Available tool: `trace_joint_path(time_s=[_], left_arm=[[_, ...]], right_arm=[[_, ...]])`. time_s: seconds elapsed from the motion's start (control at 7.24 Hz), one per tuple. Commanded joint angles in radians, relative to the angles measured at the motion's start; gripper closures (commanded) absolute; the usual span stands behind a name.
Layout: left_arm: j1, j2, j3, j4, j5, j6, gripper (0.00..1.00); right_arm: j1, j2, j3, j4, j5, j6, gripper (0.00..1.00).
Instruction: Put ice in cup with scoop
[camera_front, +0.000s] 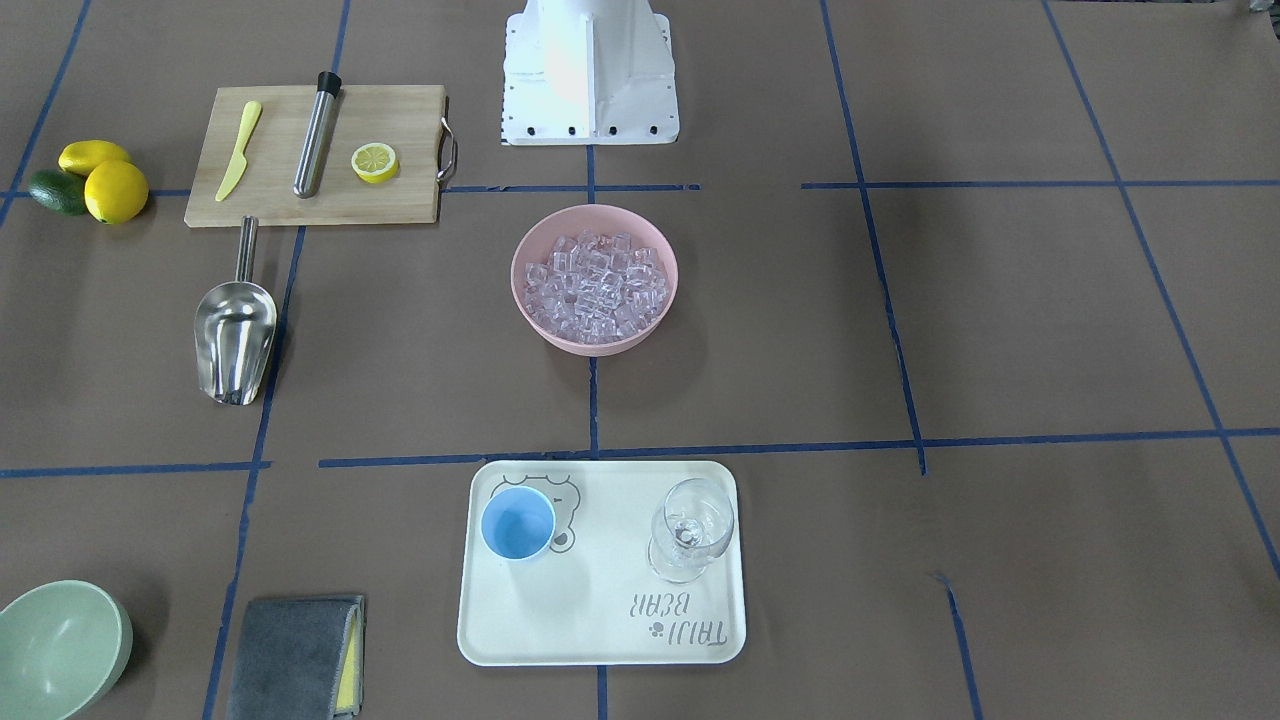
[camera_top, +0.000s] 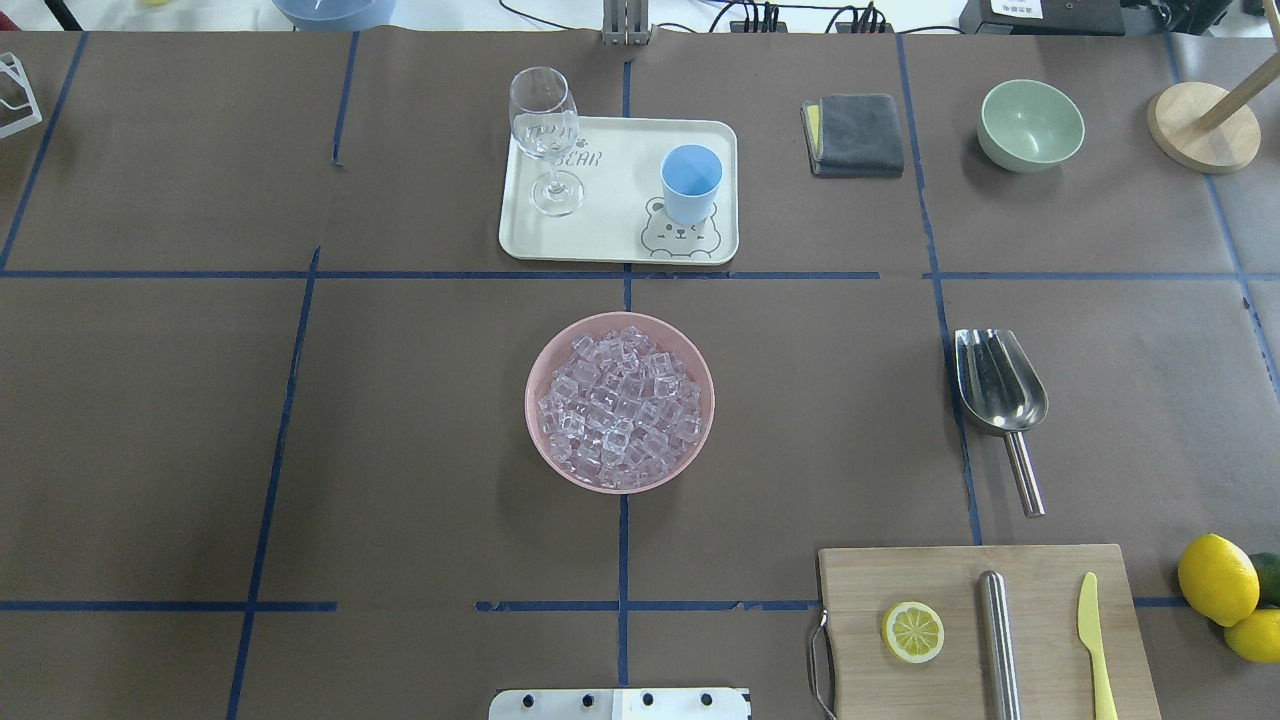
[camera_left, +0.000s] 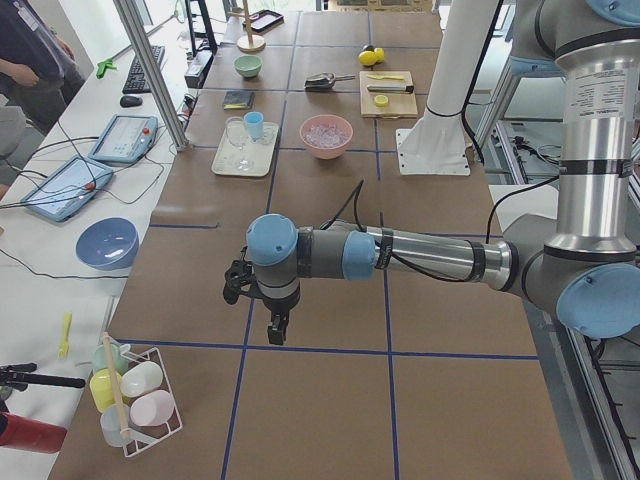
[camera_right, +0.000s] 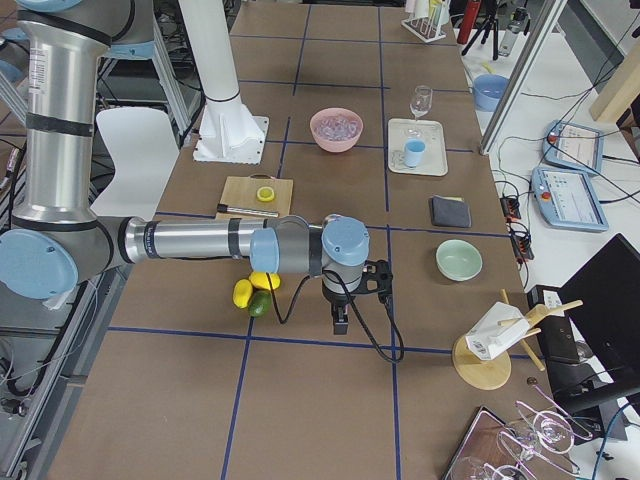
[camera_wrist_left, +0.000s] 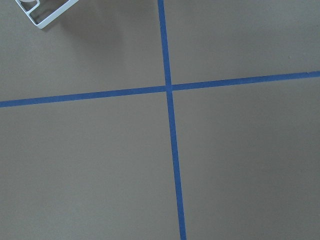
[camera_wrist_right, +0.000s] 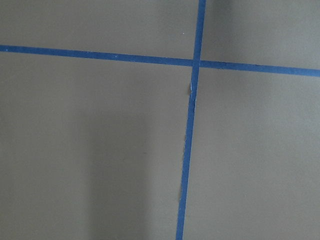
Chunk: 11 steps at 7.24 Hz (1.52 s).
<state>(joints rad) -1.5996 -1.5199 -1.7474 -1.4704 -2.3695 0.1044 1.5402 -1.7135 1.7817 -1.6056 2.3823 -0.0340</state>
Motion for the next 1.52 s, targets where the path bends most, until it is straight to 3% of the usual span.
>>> trace_joint_path(time_s=[0.0, 1.38], left_arm=[[0.001, -0.009, -0.015, 0.001, 0.001, 0.0, 0.0], [0.003, -0.01, -0.018, -0.005, -0.001, -0.002, 0.0]], right_arm=[[0.0, 0.0, 0.001, 0.001, 0.002, 0.0, 0.0], [-0.005, -0.012, -0.004, -0.002, -0.005, 0.011, 0.0]])
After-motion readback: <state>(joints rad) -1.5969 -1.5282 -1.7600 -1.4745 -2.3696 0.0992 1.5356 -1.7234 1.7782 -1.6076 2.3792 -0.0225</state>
